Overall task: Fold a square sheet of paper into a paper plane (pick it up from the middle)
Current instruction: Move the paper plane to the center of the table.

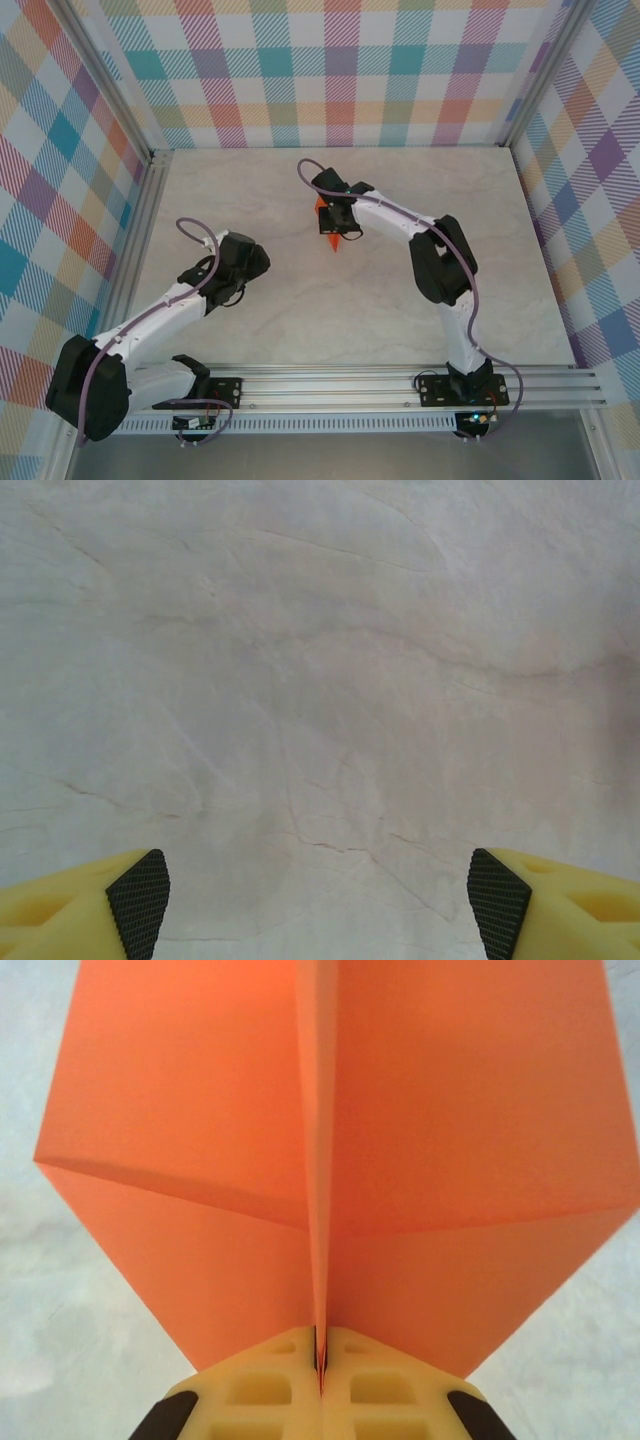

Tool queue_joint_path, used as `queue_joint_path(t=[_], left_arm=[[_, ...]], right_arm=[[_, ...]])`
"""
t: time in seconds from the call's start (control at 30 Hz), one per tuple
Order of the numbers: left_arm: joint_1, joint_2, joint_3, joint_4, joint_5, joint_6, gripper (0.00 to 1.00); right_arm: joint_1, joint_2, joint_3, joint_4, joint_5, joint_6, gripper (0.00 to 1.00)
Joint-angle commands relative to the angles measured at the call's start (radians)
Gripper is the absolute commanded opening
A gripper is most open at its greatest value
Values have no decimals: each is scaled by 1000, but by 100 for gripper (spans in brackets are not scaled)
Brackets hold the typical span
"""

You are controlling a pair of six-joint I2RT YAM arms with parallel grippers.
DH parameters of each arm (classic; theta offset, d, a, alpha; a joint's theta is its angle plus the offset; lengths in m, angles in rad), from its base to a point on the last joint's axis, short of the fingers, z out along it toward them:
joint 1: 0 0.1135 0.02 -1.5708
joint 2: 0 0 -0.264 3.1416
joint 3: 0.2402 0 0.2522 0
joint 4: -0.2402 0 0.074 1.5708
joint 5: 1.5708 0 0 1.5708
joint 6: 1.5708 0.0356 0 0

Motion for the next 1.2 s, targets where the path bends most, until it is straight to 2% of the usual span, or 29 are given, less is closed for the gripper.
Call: queue_joint_path(t=[0.0, 0.3, 0.5, 0.67, 0.83, 0.97, 1.03, 1.17], left_arm=[[17, -23, -16, -58, -36, 7, 83], [20, -21, -11, -68, -31, 8, 85], [24, -20, 12, -91, -43, 19, 85], [32, -22, 76, -151, -79, 60, 86], [59, -26, 157, -204, -133, 119, 87], [97, -55, 188, -195, -164, 221, 92], [121, -73, 191, -178, -192, 270, 100], [162, -97, 165, -96, -253, 375, 100]], right_arm=[[-7, 60, 80, -88, 35, 23, 6], [-15, 166, 164, -150, 10, 16, 10], [-15, 147, 174, -162, -10, 10, 17], [-15, -15, 144, -146, -3, 3, 34], [-17, -226, 43, -115, 79, -9, 58], [-38, -410, -104, -45, 200, -53, 73], [-75, -486, -180, -10, 257, -70, 80], [-170, -658, -399, 153, 327, -121, 99]])
